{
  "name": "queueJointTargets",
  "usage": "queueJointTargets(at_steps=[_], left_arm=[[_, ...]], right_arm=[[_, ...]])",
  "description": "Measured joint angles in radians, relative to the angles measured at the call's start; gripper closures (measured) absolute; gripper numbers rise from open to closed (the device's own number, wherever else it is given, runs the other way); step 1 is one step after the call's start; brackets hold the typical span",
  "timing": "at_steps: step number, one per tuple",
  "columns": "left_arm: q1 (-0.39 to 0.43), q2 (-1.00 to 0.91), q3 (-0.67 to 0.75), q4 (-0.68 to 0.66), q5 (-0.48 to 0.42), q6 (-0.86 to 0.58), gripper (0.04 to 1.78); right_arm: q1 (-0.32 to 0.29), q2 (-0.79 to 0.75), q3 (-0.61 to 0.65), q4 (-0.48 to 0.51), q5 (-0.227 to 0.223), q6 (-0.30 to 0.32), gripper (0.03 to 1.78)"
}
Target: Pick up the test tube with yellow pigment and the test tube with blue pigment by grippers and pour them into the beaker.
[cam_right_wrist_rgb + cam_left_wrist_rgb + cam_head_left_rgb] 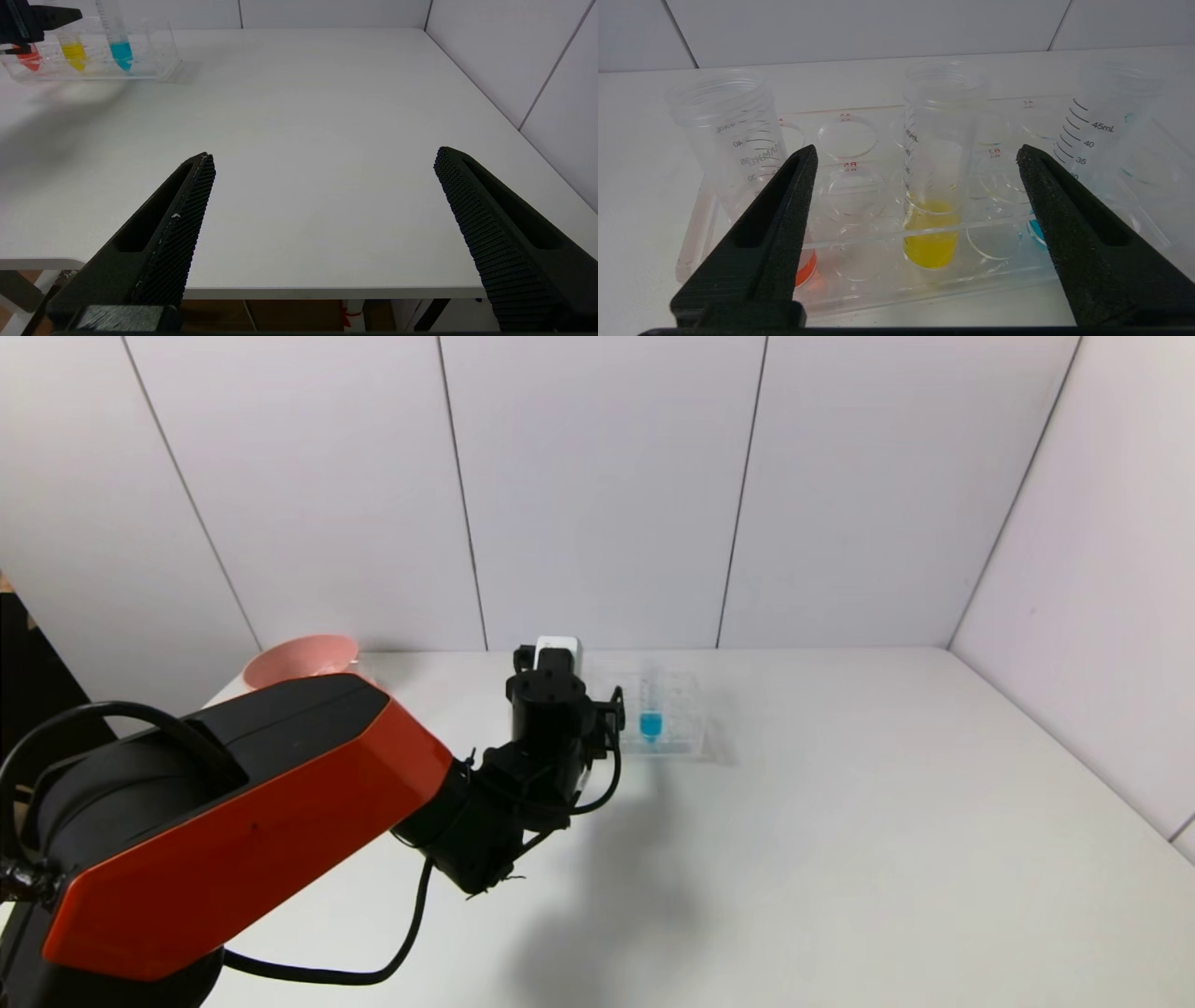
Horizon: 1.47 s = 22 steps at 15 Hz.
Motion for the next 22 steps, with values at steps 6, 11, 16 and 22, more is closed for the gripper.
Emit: queueJointTargets(at_steps=[6, 11, 16, 22], left_arm=[[-0.003, -0.001, -0.002, 0.002, -0.009, 0.001, 1.33], [-0.001, -0.01, -0.012, 0.011, -0.007, 0.013, 1.4], [-0.001, -0.018, -0.026, 0.013, -0.006, 0.024, 1.4], [-0.001, -0.018, -0.031, 0.014, -0.006, 0.024, 1.4]], right_arm=[[0.0, 0.0, 0.0, 0.0, 0.0, 0.0, 0.1], [0.0, 0.0, 0.0, 0.0, 0.0, 0.0, 0.1], [0.0, 0.0, 0.0, 0.0, 0.0, 0.0, 0.1], [0.0, 0.0, 0.0, 0.0, 0.0, 0.0, 0.1]])
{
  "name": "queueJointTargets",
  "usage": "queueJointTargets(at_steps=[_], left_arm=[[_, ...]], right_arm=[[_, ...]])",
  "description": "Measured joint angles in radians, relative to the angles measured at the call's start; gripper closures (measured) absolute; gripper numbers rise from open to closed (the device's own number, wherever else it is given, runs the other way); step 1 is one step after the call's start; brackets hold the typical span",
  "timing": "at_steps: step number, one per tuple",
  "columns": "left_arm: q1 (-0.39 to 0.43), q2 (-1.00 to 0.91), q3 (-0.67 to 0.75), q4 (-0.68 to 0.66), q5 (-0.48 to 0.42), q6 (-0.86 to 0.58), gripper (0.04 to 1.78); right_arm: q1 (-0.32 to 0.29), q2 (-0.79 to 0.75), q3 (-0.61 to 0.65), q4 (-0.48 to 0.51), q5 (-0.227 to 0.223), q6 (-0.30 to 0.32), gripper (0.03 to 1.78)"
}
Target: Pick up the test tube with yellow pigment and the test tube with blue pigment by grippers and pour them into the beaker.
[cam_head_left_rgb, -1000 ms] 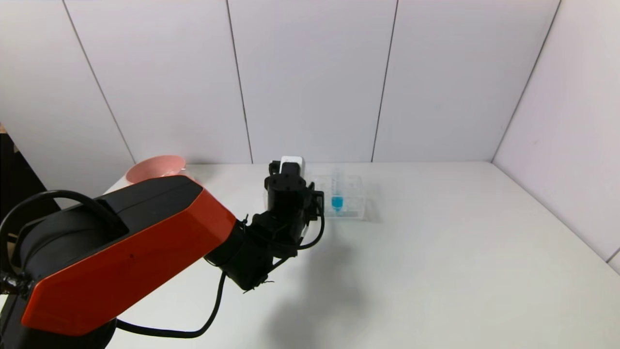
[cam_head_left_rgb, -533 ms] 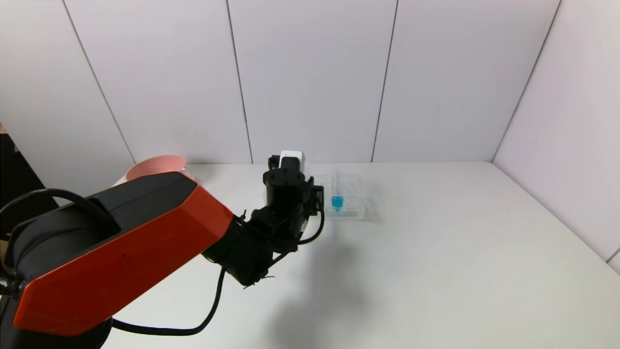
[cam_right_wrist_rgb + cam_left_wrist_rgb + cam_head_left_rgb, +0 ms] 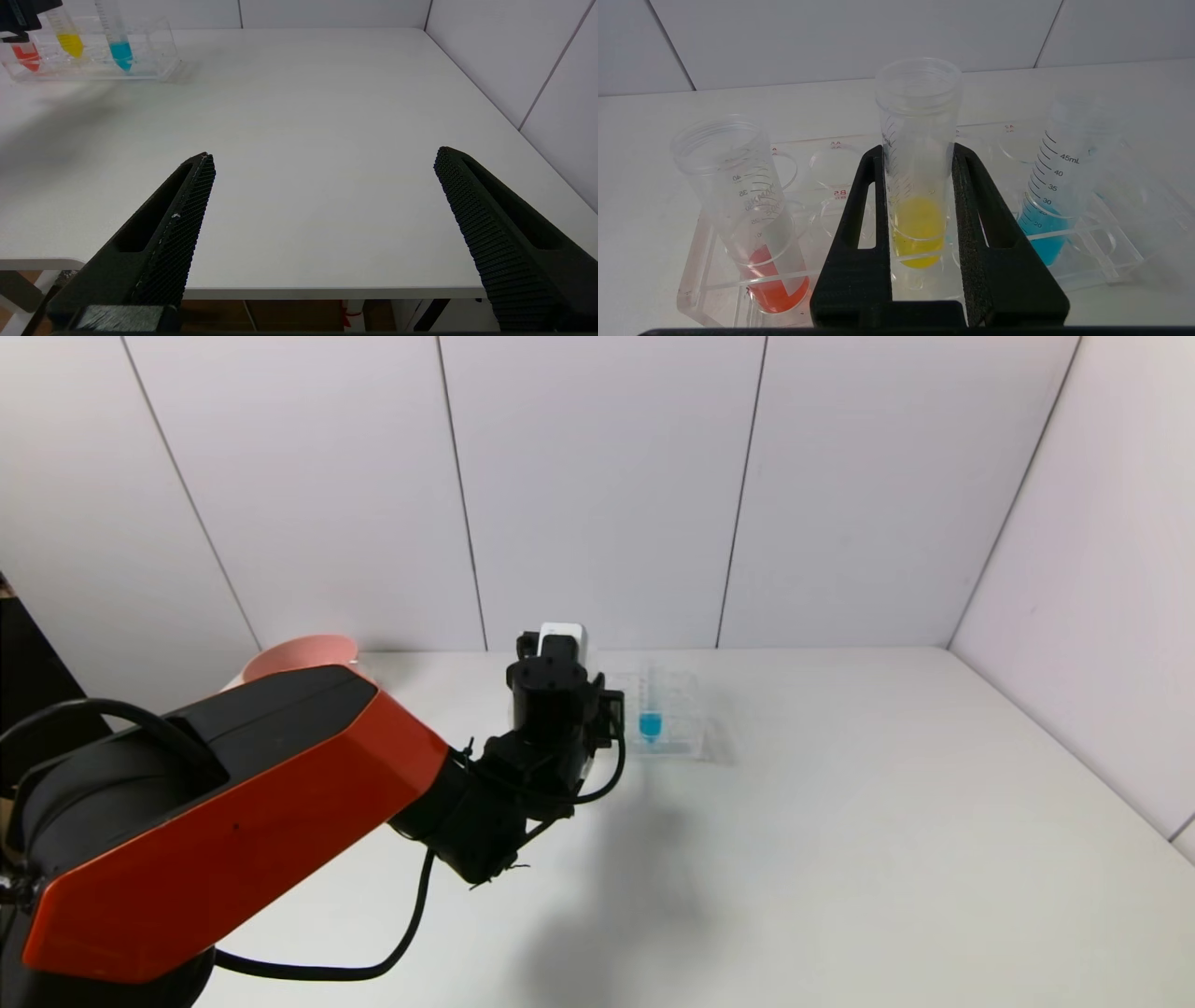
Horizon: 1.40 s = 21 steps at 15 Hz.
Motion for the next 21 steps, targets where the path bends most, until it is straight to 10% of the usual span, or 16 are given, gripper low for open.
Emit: queueJointTargets(at_steps=[21], left_arm=[[-0.012, -0.126, -0.046, 0.135, -0.001, 0.02, 1.4]], right_arm=[[0.0, 0.0, 0.0, 0.0, 0.0, 0.0, 0.1]])
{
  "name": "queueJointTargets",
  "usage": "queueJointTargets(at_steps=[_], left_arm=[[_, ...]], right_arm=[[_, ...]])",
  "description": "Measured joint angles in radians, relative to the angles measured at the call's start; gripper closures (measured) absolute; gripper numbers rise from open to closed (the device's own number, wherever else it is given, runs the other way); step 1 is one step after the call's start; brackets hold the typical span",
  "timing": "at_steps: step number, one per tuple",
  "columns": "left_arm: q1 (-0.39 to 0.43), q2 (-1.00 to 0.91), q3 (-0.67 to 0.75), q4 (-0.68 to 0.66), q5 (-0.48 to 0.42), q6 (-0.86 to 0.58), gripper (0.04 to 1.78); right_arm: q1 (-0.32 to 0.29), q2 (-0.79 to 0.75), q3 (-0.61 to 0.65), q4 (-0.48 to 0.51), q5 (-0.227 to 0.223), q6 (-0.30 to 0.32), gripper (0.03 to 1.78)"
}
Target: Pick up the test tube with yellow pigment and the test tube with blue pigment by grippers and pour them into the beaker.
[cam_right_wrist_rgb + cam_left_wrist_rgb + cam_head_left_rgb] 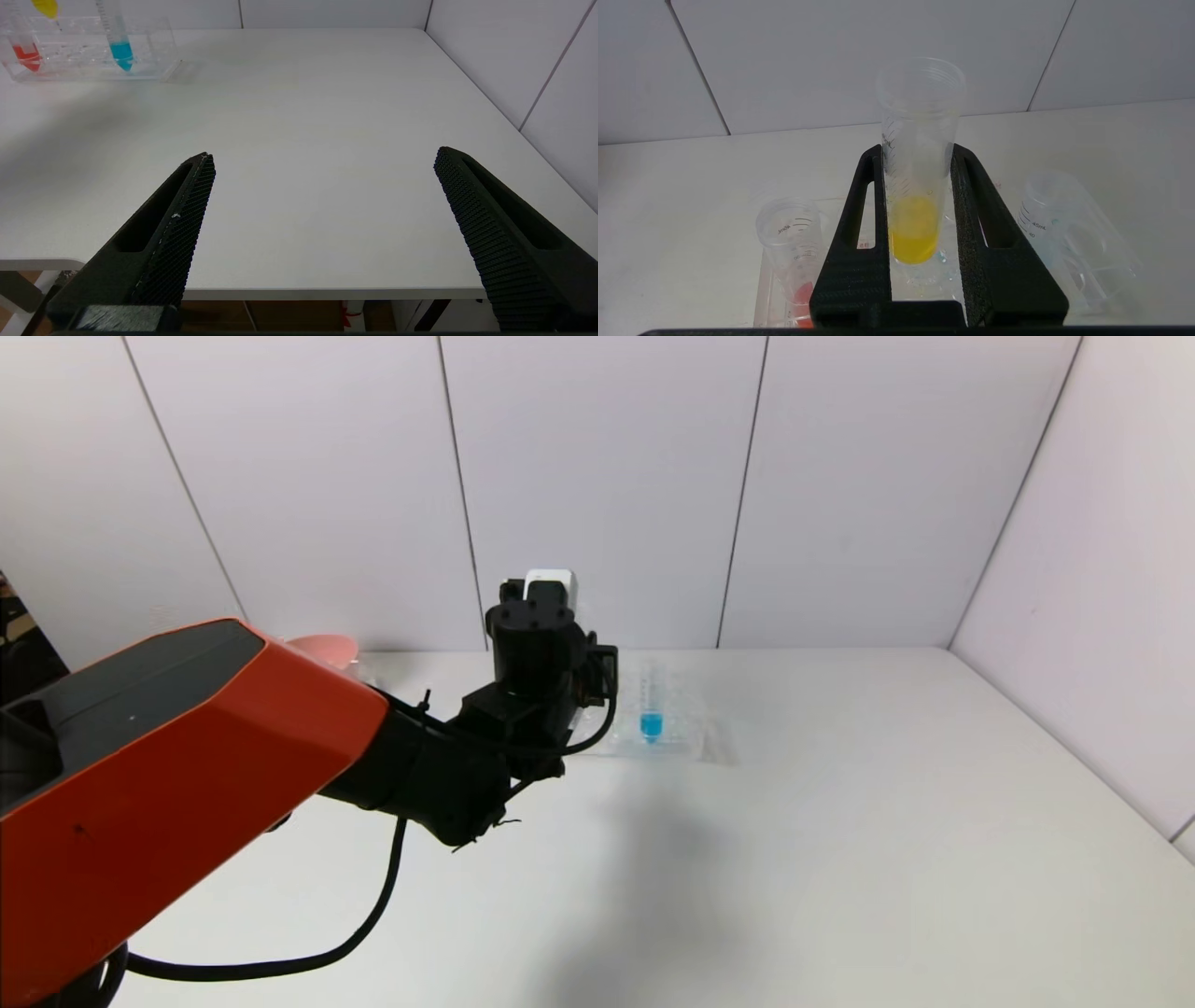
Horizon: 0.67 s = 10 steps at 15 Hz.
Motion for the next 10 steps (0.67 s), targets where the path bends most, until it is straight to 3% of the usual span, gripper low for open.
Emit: queueJointTargets(at_steps=[5, 10], left_arm=[[-0.006, -0.058, -0.002, 0.059, -0.002, -0.001, 1.4], [0.001, -0.179, -0.02, 0.204, -0.007, -0.004, 1.4]], right_arm=[[0.0, 0.0, 0.0, 0.0, 0.0, 0.0, 0.1], [0.0, 0.0, 0.0, 0.0, 0.0, 0.0, 0.1]])
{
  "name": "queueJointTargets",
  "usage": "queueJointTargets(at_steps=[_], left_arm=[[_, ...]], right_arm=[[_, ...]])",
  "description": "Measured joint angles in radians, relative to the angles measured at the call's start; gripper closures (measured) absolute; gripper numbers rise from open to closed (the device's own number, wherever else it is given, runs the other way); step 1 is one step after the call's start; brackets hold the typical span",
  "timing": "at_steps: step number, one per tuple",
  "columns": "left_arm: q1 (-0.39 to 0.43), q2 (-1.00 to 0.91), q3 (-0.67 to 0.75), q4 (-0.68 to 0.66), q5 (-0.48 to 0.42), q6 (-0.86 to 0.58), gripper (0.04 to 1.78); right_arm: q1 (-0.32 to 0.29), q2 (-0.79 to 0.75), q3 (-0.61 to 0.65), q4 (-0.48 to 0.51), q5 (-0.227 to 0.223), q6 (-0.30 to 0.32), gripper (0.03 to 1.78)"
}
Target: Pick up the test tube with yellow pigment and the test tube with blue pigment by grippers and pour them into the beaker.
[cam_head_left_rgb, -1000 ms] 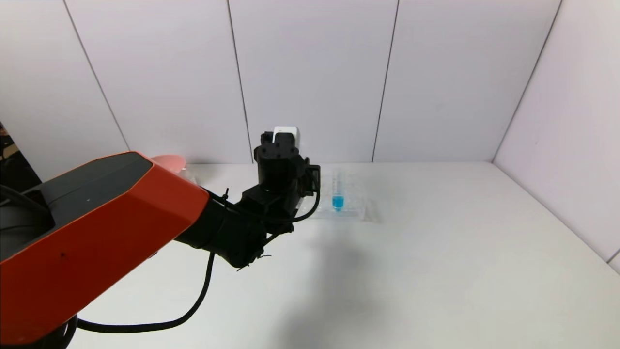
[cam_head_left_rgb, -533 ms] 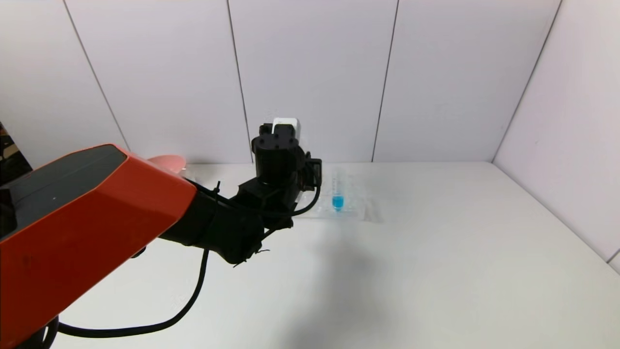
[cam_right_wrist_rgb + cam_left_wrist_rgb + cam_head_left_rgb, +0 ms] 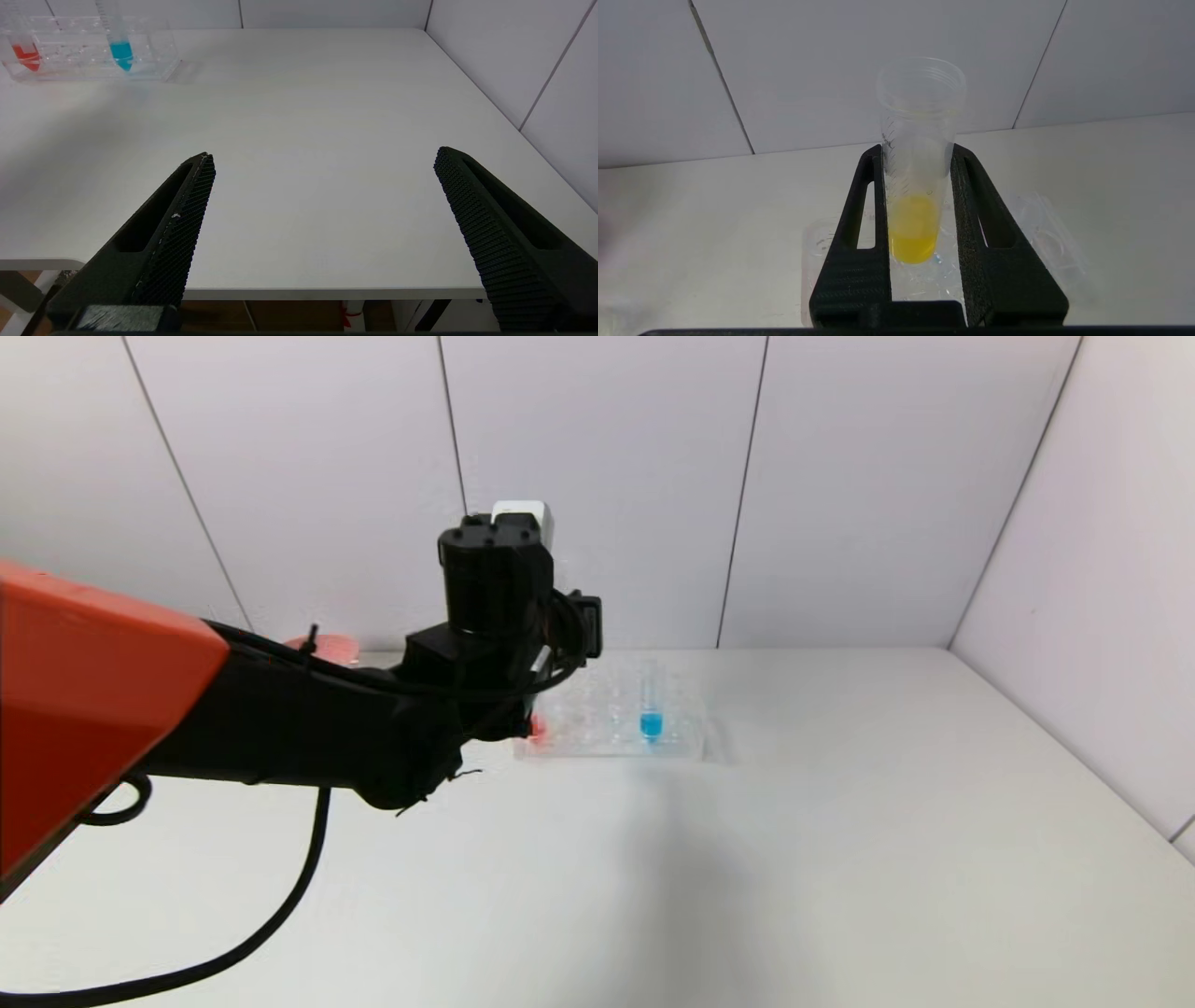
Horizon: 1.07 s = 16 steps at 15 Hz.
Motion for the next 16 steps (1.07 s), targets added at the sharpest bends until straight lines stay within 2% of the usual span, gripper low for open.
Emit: queueJointTargets(at_steps=[3, 6, 11, 16], left_arm=[[0.035, -0.102, -0.017, 0.124, -0.031, -0.006, 1.4], [0.119, -0.208, -0.005, 0.223, -0.068, -0.009, 1.4], [0.324, -0.375, 0.119, 0.29, -0.178, -0.009, 1.4], [0.566, -0.511, 0.235, 0.316, -0.318, -0.01, 1.4]], right_arm=[[0.0, 0.0, 0.0, 0.0, 0.0, 0.0, 0.1], [0.0, 0.0, 0.0, 0.0, 0.0, 0.0, 0.1], [0.0, 0.0, 0.0, 0.0, 0.0, 0.0, 0.1], [0.0, 0.0, 0.0, 0.0, 0.0, 0.0, 0.1]])
